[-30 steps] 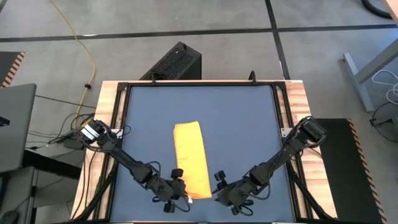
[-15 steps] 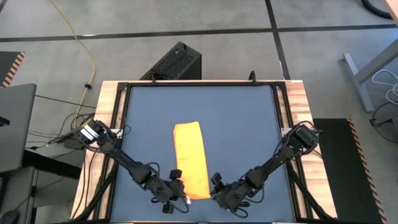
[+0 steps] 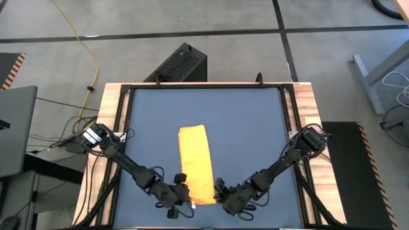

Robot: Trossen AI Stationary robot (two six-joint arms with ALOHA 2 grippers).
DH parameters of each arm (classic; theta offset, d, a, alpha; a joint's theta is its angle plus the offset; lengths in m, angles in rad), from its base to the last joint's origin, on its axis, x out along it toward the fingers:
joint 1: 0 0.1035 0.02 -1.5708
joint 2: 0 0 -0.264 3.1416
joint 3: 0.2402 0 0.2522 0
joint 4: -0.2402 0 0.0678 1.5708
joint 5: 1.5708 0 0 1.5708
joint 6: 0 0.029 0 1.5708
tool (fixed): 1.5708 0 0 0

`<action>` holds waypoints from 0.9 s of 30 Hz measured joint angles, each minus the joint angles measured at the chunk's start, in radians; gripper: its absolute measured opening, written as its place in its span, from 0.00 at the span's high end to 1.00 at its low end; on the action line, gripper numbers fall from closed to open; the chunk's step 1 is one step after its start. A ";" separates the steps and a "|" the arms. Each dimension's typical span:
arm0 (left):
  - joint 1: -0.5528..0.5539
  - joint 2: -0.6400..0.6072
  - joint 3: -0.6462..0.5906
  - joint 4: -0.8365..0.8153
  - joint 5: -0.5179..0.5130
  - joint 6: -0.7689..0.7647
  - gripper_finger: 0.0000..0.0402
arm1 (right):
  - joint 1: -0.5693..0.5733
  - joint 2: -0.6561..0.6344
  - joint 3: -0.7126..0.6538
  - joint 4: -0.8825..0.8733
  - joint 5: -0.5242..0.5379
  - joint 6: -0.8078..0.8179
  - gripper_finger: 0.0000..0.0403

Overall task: Roll towel
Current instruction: Roll the orange microfiber towel

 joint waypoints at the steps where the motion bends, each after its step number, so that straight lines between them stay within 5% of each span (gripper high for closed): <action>1: 0.000 0.000 0.000 0.000 0.000 0.000 1.00 | -0.003 0.001 0.000 0.000 0.000 -0.008 0.65; 12: -0.005 0.000 -0.001 -0.003 0.007 -0.005 1.00 | -0.009 0.108 0.066 0.016 -0.025 -0.087 0.65; 27: -0.026 0.000 -0.001 0.000 0.006 -0.015 1.00 | 0.085 0.017 0.072 -0.072 0.148 0.071 0.69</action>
